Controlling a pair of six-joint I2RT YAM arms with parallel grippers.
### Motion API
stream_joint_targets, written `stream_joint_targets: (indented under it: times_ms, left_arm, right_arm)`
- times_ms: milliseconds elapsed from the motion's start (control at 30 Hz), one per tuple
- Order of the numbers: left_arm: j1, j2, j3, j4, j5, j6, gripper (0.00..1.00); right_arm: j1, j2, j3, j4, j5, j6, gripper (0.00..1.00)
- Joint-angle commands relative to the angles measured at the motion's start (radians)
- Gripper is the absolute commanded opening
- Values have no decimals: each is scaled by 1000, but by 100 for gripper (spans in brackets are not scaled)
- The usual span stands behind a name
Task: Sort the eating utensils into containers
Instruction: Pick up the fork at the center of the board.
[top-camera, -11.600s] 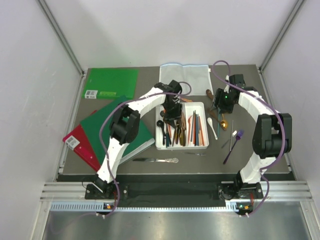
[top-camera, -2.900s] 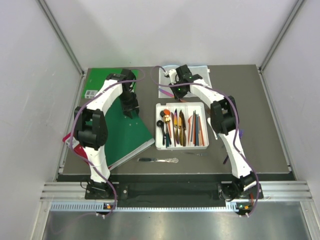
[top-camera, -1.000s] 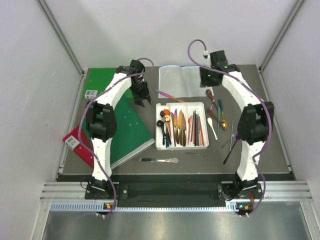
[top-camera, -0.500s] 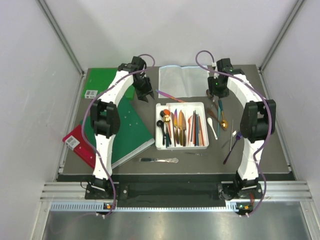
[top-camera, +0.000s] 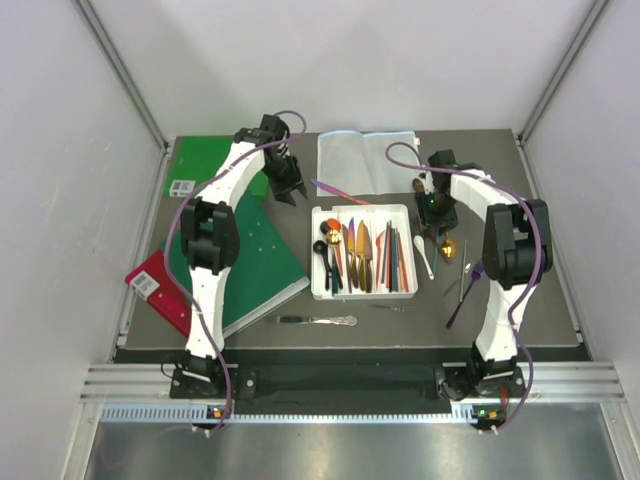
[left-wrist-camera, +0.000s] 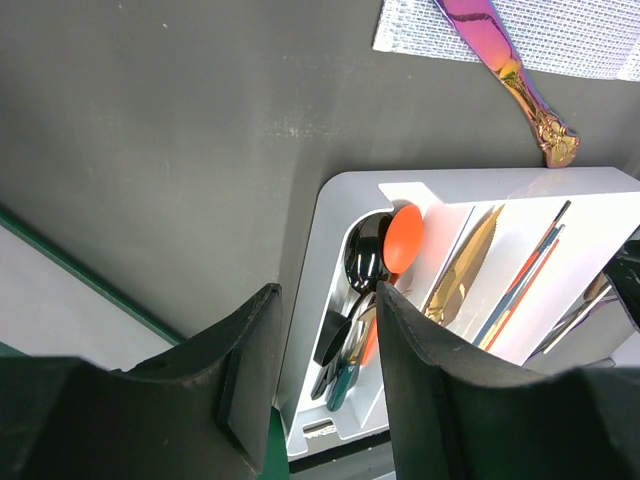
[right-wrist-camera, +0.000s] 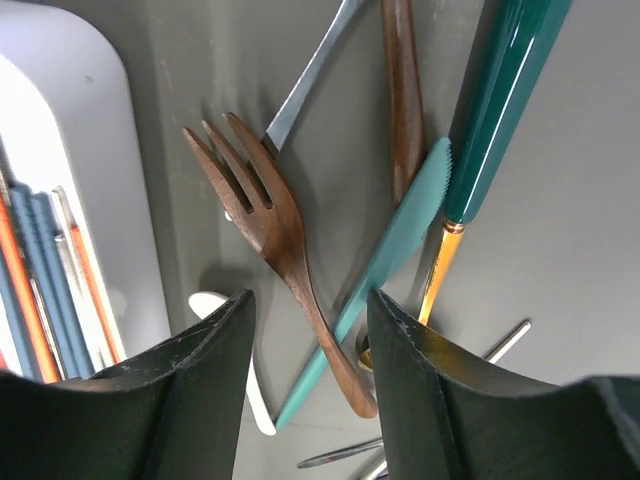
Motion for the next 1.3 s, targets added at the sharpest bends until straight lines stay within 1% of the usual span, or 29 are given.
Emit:
stream_joint_targets:
  times_ms: [0,100,133,233,467,667,833,867,900,1000,1100,1267]
  left_arm:
    - [3,-2,29,21,17,-9,48]
    - [3,-7,24,16,11,-7,48]
    - [3,-7,20,16,10,-9,48]
    - [3,-13,12,16,5,-7,48]
    - [3,-27,0,8,-13,0,48]
    - [3,-36,-14,4,-19,5,48]
    - [3,-42,-23,4,-24,5,48]
    - [3,-42,-23,4,-24,5,48]
    - [3,-44,-25,4,-23,5,47]
    - [3,-45,-26,5,-26,5,47]
    - [3,-50,-35,8,-24,3,47]
    - [3,-48,-38,24,-7,-3,47]
  right_arm:
    - [16,-58,-3,54,-10,-12,48]
    - [17,-48,3,60,-13,-12,47]
    - [17,-43,6,60,-13,-10,45]
    - [22,-29,1,62,-15,-44,43]
    - [28,2,-13,62,-9,-48,41]
    - [31,28,-7,45,-12,-42,37]
    - [29,43,6,30,-9,-39,30]
    - [29,52,9,24,-10,-39,26]
    - [28,54,13,20,-10,-38,14]
    - [29,45,12,19,-4,-33,0]
    - [29,11,1,28,2,-32,0]
    - [29,-49,10,-2,4,-28,0]
